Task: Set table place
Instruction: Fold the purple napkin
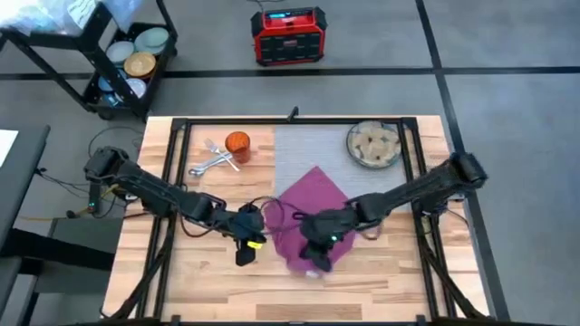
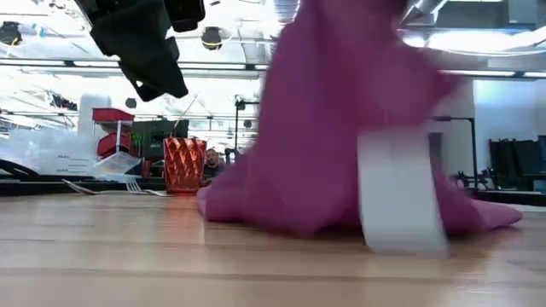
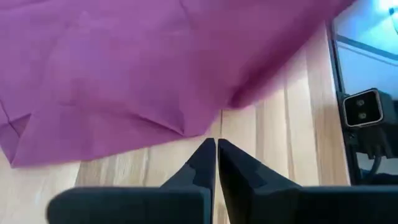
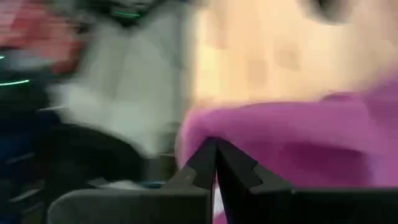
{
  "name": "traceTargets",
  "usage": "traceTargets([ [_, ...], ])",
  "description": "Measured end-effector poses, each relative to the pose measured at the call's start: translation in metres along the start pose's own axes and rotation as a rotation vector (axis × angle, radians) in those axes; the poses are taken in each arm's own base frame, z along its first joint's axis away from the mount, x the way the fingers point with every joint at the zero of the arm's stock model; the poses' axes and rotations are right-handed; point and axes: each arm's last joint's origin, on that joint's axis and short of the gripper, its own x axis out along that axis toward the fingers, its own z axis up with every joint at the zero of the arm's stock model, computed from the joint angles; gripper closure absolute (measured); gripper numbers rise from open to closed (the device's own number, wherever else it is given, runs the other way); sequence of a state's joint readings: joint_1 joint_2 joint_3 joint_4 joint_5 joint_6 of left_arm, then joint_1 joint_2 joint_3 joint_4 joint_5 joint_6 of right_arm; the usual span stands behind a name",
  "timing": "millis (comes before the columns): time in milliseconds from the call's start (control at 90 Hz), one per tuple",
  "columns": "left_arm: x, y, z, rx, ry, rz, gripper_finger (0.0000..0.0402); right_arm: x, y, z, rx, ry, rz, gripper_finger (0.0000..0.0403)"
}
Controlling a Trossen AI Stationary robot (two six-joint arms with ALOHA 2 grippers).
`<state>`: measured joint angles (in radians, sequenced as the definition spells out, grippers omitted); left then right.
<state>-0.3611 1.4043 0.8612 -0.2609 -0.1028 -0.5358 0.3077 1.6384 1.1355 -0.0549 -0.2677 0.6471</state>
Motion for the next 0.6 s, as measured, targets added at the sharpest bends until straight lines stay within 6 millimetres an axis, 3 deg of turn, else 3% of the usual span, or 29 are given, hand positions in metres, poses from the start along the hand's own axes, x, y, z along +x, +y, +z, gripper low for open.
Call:
traceTargets([
  [244, -0.002, 0.000, 0.001, 0.004, -0.006, 0.004, 0.0402, 0.001, -0.037, -0.021, 0.172, 0.162, -0.346, 0.0403],
  [456, -0.002, 0.000, 0.000, 0.007, -0.006, 0.006, 0.0402, 0.019, -0.061, -0.030, 0.282, 0.186, -0.470, 0.0403],
  [600, -0.002, 0.000, 0.000, 0.003, -0.007, 0.007, 0.0402, 0.026, -0.089, -0.028, 0.359, 0.162, -0.576, 0.0403],
])
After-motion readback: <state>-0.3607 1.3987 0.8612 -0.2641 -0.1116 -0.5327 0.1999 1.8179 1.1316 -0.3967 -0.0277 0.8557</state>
